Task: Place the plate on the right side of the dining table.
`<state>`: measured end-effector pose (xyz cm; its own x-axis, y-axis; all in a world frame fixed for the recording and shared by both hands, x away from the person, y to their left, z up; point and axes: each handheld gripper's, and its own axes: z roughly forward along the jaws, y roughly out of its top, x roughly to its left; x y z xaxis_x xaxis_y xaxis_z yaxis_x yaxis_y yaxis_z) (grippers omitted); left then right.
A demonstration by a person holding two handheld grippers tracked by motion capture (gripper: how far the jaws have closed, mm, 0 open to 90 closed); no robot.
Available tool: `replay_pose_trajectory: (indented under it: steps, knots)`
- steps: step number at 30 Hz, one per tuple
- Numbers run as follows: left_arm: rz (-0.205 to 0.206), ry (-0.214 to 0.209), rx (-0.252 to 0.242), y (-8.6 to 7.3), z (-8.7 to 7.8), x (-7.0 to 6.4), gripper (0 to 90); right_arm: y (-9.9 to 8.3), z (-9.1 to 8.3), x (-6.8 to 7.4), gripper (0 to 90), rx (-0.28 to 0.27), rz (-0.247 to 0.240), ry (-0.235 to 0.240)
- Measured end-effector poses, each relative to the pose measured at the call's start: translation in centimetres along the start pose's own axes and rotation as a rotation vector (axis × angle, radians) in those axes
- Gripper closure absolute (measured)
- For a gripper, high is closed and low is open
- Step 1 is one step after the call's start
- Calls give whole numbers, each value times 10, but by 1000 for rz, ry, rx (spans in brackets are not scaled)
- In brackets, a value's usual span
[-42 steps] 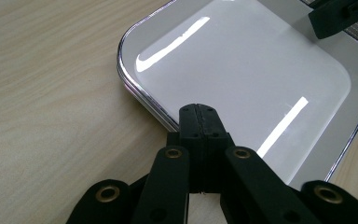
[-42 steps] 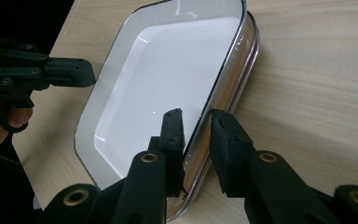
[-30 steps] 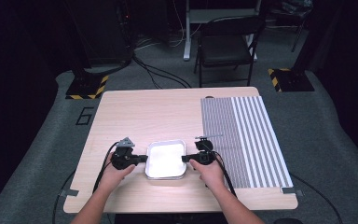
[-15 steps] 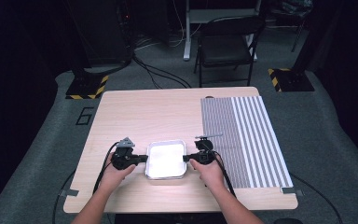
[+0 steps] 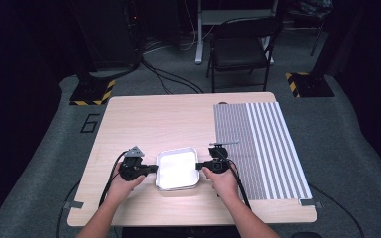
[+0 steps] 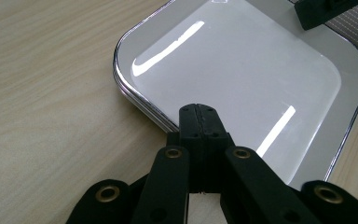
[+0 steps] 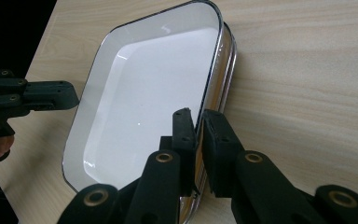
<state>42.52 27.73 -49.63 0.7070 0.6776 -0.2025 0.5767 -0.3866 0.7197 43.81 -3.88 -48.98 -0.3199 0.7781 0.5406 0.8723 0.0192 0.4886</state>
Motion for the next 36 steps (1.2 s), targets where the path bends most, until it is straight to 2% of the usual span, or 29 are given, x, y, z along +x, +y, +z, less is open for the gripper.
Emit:
replay_pose_trajectory:
  steps: [3,4,5,6,7,9,13,17,20,21,25,27,29,32,36]
  knots:
    - [1,-4,2,0,0,0,900,0,-1,0,847,-4,19,5]
    - [6,15,17,0,1,0,900,0,-1,-1,852,-8,22,6]
    - [6,15,17,0,1,0,899,0,-1,-1,852,-8,22,6]
    - [24,35,37,-1,3,0,899,0,-1,-1,860,-10,18,-8]
    - [22,40,47,-3,3,1,899,0,-1,0,863,-12,11,-20]
    - [-2,28,38,-5,4,2,899,0,-1,-1,867,-24,4,-31]
    - [-18,33,27,-4,3,2,886,-2,0,-1,878,-22,-4,-59]
    - [-38,40,25,-5,3,3,846,-2,0,-3,881,-33,-8,-55]
    - [-116,37,11,-7,2,1,757,-2,-1,-2,885,-33,-3,-64]
    - [-116,37,11,-7,2,1,733,-2,-1,-2,885,-33,-3,-64]
    - [-199,22,-12,-8,1,-2,716,-3,-1,-3,886,-39,1,-71]
    - [-222,20,-22,-8,0,-4,714,-3,-1,-3,886,-41,2,-69]
    - [-255,2,-28,-9,-1,-4,715,-3,-1,-3,887,-43,6,-68]
    - [-324,-56,-39,-11,0,-4,713,-3,-2,-4,888,-43,2,-68]
    - [-341,-45,-27,-11,2,-8,713,-3,-2,-4,888,-46,5,-71]
